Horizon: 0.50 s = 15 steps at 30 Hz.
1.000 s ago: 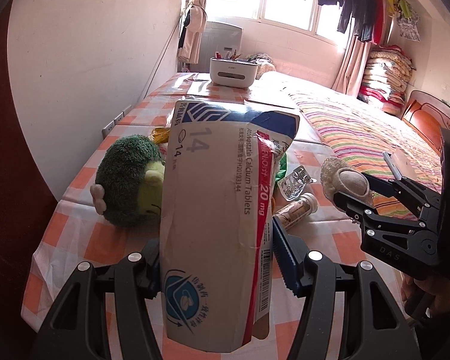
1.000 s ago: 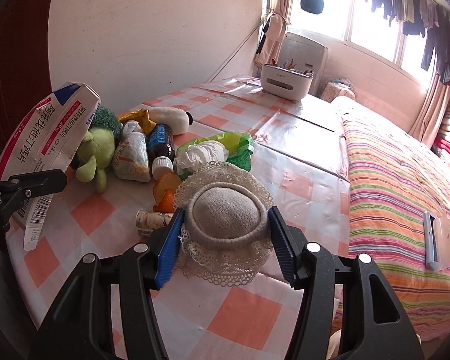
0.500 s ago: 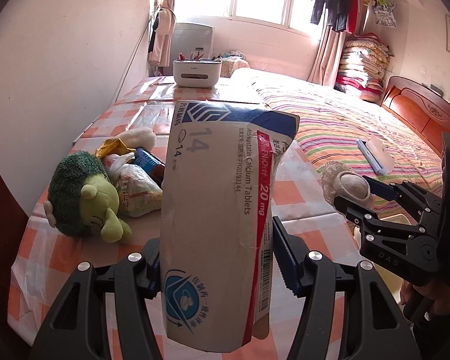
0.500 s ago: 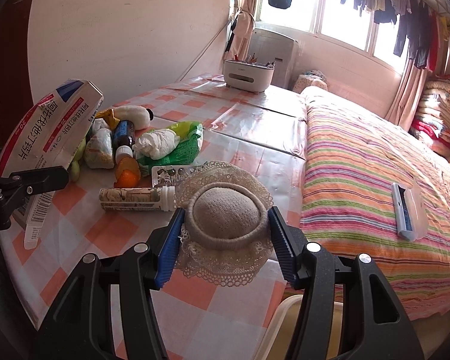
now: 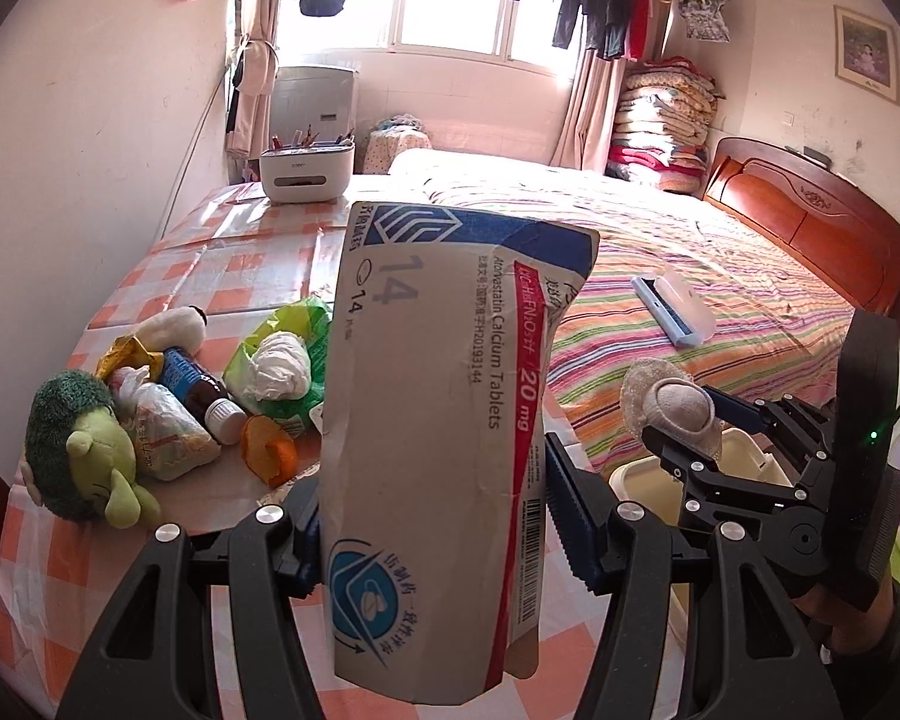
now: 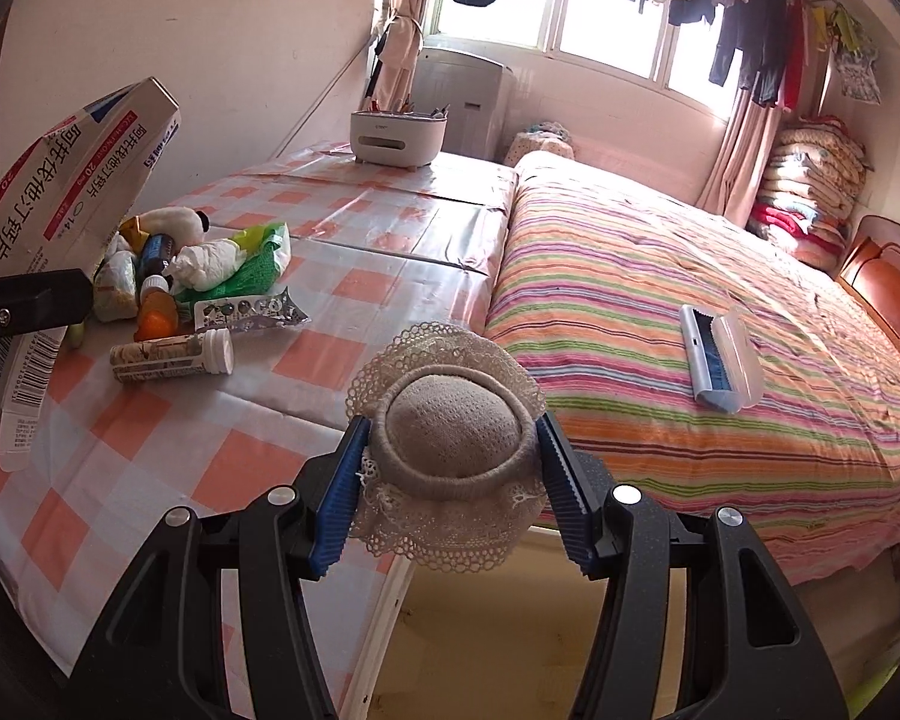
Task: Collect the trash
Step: 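Carry the lace doily with the right tool over the bin and release it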
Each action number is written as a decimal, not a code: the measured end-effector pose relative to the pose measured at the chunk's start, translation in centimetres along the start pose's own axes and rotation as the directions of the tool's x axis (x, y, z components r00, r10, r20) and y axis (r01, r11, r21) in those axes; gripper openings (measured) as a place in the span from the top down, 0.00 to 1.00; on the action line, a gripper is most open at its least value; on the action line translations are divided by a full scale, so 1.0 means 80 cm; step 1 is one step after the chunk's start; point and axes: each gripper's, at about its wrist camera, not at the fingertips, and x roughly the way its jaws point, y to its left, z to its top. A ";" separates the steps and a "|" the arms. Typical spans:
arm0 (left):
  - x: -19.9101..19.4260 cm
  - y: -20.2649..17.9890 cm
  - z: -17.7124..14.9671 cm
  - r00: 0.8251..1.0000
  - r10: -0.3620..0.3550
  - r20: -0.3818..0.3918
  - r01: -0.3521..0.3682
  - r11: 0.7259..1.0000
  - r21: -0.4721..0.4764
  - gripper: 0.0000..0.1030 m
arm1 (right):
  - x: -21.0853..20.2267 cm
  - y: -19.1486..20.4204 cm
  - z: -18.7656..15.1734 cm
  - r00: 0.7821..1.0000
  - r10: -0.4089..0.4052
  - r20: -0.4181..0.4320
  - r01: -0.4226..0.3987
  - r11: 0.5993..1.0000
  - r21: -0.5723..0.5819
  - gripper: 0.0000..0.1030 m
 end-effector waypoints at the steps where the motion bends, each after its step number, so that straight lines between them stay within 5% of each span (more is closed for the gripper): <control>1: 0.002 -0.006 0.000 1.000 -0.010 -0.001 0.010 1.000 0.009 0.44 | -0.001 -0.006 -0.003 1.000 -0.012 -0.001 0.012 1.000 0.009 0.47; 15: 0.029 -0.066 -0.011 0.994 -0.102 -0.050 0.106 0.990 0.091 0.44 | -0.010 -0.056 -0.042 0.991 -0.124 -0.057 0.129 0.987 0.097 0.46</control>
